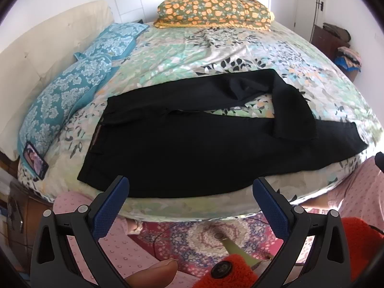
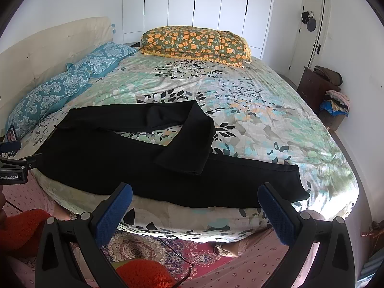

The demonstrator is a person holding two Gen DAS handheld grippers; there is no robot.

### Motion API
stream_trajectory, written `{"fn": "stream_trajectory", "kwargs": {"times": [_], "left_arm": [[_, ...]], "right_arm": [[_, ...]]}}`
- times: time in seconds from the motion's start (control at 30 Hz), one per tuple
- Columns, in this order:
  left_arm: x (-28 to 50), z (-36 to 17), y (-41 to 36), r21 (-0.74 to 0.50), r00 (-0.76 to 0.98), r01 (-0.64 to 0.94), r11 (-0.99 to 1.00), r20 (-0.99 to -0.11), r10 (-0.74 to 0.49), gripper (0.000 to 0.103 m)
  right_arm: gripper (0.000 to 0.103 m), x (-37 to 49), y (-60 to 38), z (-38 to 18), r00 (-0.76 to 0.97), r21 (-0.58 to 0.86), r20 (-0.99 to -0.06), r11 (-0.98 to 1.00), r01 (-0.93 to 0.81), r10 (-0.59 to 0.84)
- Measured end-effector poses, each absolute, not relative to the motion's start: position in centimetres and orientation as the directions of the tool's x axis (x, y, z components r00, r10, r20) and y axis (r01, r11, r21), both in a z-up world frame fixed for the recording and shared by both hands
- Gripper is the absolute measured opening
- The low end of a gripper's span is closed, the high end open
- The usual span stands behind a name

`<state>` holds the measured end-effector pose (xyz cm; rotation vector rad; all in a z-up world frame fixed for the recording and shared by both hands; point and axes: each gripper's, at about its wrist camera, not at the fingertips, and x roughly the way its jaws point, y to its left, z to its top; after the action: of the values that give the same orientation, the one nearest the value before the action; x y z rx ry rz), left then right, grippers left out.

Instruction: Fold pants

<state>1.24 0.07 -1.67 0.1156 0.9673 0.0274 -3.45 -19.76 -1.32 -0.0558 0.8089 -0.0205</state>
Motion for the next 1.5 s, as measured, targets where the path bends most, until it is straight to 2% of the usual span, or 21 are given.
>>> {"fn": "stream_trajectory", "kwargs": {"times": [1.13,1.5], "left_arm": [[1.1,-1.8,0.4,0.124,0.563,0.027,0.992,-0.822,0.088,0.103],[1.2,-2.2,0.8,0.124,0.553,0.02,0.992,-0.828,0.092,0.103]], "right_arm": [[0.103,-3.4,-19.0,-2.4,0.664,-0.081,-0.746,0.997,-0.014,-0.052],[0.103,-2.8,-19.0,-2.9,0.625,-0.162,-0.767,0.986,0.032,-0.146]]}}
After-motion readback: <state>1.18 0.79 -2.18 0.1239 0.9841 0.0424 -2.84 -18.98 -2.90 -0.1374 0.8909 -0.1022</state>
